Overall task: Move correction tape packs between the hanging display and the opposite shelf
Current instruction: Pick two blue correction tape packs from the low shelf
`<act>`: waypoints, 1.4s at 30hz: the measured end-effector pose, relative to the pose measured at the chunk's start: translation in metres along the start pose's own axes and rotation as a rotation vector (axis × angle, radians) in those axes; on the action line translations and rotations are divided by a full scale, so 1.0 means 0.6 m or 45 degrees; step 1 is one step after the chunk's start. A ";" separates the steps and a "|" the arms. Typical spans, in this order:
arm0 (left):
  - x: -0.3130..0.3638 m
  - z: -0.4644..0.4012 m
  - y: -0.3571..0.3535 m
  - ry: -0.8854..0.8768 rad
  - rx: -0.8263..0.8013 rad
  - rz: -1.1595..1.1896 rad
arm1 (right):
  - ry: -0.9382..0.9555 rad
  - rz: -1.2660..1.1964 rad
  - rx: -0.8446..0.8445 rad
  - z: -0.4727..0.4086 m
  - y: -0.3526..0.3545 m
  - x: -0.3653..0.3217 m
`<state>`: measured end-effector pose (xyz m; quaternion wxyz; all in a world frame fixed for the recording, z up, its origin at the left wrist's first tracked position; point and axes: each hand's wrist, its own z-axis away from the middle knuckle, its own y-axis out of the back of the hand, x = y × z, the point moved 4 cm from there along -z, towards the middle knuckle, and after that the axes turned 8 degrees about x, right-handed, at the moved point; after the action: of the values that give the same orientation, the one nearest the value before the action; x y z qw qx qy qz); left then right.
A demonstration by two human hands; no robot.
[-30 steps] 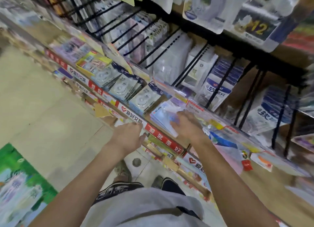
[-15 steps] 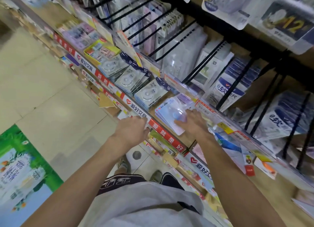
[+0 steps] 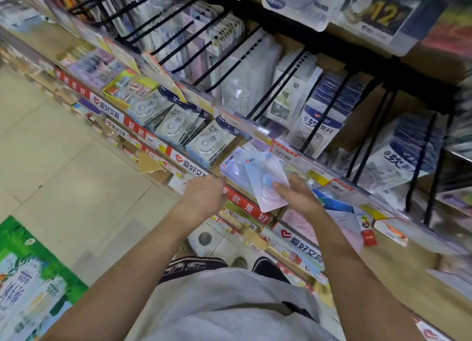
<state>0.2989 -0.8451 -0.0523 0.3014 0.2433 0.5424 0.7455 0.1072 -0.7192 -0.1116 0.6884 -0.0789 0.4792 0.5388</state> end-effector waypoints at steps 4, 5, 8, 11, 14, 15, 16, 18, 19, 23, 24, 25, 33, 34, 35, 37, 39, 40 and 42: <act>-0.003 -0.057 -0.031 0.148 -0.125 0.196 | 0.060 -0.130 0.062 0.027 0.022 0.035; -0.004 -0.069 -0.040 0.206 -0.139 0.292 | 0.053 -0.153 0.075 0.034 0.025 0.044; 0.001 -0.091 -0.062 0.330 -0.116 0.565 | 0.054 -0.196 0.107 0.058 0.030 0.064; 0.006 -0.105 -0.091 0.465 -0.085 0.780 | 0.088 -0.245 0.138 0.081 0.030 0.076; 0.009 -0.116 -0.121 0.591 -0.019 0.863 | 0.097 -0.287 0.172 0.094 0.029 0.093; 0.013 -0.115 -0.124 0.643 -0.009 0.926 | 0.083 -0.286 0.181 0.099 0.029 0.096; 0.015 -0.113 -0.127 0.691 -0.006 0.970 | 0.081 -0.293 0.195 0.102 0.028 0.099; 0.027 -0.108 -0.123 0.731 -0.051 1.042 | 0.077 -0.307 0.240 0.105 0.025 0.106; 0.029 -0.110 -0.129 0.754 -0.070 1.076 | 0.070 -0.310 0.250 0.109 0.023 0.106; 0.045 -0.113 -0.144 0.901 -0.028 1.280 | 0.043 -0.329 0.270 0.115 0.014 0.115; 0.050 -0.111 -0.146 0.945 -0.038 1.341 | 0.035 -0.334 0.280 0.115 0.012 0.119; 0.054 -0.111 -0.151 0.989 -0.054 1.422 | 0.019 -0.332 0.290 0.117 0.010 0.120; 0.089 -0.116 -0.158 1.068 -0.173 1.675 | -0.061 -0.389 0.340 0.134 0.006 0.127; 0.090 -0.119 -0.161 1.079 -0.195 1.684 | -0.064 -0.402 0.346 0.136 0.005 0.127; 0.088 -0.121 -0.162 1.083 -0.180 1.693 | -0.067 -0.410 0.350 0.137 0.005 0.127; 0.085 -0.121 -0.163 1.071 -0.158 1.702 | -0.065 -0.415 0.353 0.139 0.004 0.128; 0.074 -0.134 -0.190 1.060 -0.124 1.723 | -0.066 -0.416 0.356 0.142 0.006 0.128; 0.068 -0.141 -0.209 1.060 -0.080 1.705 | -0.068 -0.416 0.355 0.144 0.007 0.129; 0.067 -0.130 -0.204 1.010 -0.014 1.690 | -0.072 -0.423 0.348 0.148 0.009 0.128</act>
<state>0.2396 -0.8400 -0.1904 -0.4243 0.2308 0.3467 0.8041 0.1508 -0.6104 -0.1198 0.7851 -0.0476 0.5087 0.3501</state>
